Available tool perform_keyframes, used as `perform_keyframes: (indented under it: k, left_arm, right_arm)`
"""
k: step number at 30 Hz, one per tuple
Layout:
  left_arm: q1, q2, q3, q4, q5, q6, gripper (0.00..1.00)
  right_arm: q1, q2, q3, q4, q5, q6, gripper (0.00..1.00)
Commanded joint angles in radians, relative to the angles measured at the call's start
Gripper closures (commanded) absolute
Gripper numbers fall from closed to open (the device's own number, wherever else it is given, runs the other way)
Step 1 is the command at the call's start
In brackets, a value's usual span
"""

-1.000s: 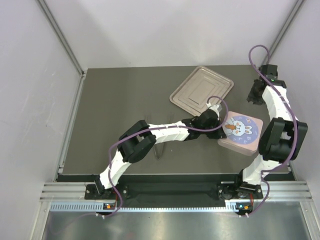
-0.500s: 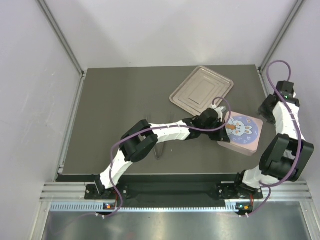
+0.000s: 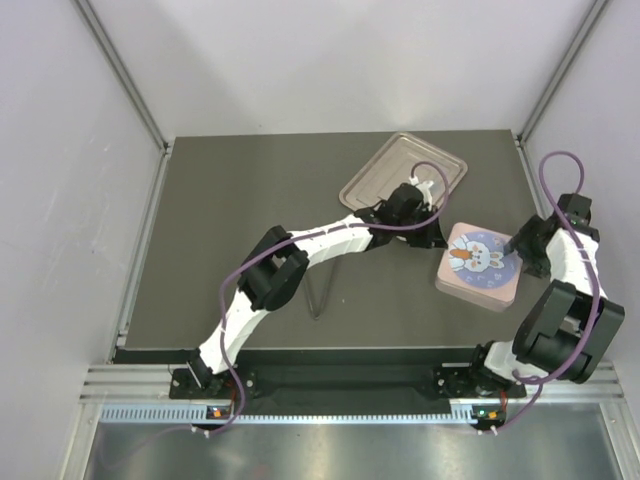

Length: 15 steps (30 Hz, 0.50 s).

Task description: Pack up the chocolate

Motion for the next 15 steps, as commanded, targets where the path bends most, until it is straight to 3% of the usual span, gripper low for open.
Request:
perform_keyframes:
  k: [1, 8, 15]
  left_arm:
    - [-0.014, 0.072, 0.042, -0.002, 0.046, 0.028, 0.82]
    - [-0.014, 0.136, 0.053, 0.096, 0.106, -0.034, 0.84]
    - [-0.014, 0.158, 0.07, 0.081, 0.079, -0.046, 0.88]
  right_arm:
    - [-0.042, -0.058, -0.049, 0.079, -0.101, 0.008, 0.37]
    - [-0.089, -0.067, -0.192, 0.205, -0.205, 0.027, 0.39]
    - [-0.149, -0.05, -0.316, 0.326, -0.368, 0.071, 0.54]
